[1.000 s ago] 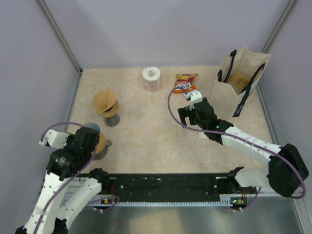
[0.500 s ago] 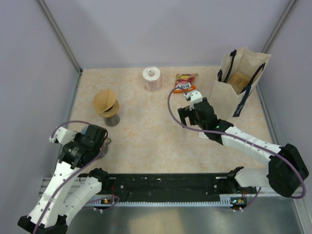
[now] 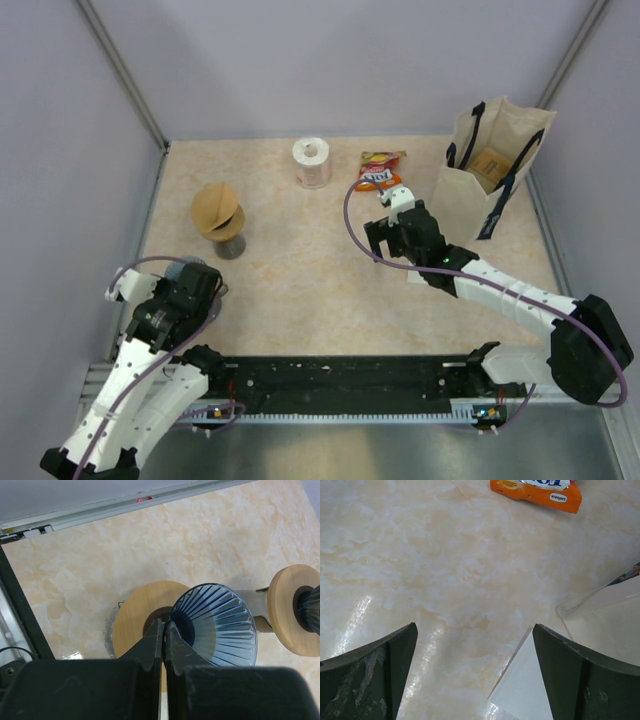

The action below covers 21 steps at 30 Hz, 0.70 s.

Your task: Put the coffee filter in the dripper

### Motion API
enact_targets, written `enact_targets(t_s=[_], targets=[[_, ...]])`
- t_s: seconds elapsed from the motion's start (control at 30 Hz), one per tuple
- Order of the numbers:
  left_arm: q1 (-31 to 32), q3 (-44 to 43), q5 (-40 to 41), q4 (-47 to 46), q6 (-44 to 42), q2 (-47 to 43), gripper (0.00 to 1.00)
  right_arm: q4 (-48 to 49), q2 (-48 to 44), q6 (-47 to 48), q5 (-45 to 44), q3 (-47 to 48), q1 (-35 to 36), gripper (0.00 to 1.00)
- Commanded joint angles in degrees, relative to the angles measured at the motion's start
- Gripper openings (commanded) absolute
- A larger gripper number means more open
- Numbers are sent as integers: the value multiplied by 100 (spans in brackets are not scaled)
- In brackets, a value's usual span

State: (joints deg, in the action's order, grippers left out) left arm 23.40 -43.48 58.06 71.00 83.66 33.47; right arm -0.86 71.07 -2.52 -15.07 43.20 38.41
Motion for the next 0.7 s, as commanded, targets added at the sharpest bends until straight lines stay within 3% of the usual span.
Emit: enact_targets(t_s=[0.0, 0.23, 0.5, 0.67], targets=[[-2, 182, 100, -719, -87, -25, 0, 113, -40, 68, 48, 224, -53, 99], [7, 217, -58, 335, 1108, 28, 0, 104, -76, 77, 48, 233, -53, 99], [7, 481, -366, 704, 1566, -122, 0, 104, -84, 59, 118, 224, -53, 99], [16, 762, -611, 441, 1416, -298, 0, 104, -75, 42, 145, 215, -53, 99]])
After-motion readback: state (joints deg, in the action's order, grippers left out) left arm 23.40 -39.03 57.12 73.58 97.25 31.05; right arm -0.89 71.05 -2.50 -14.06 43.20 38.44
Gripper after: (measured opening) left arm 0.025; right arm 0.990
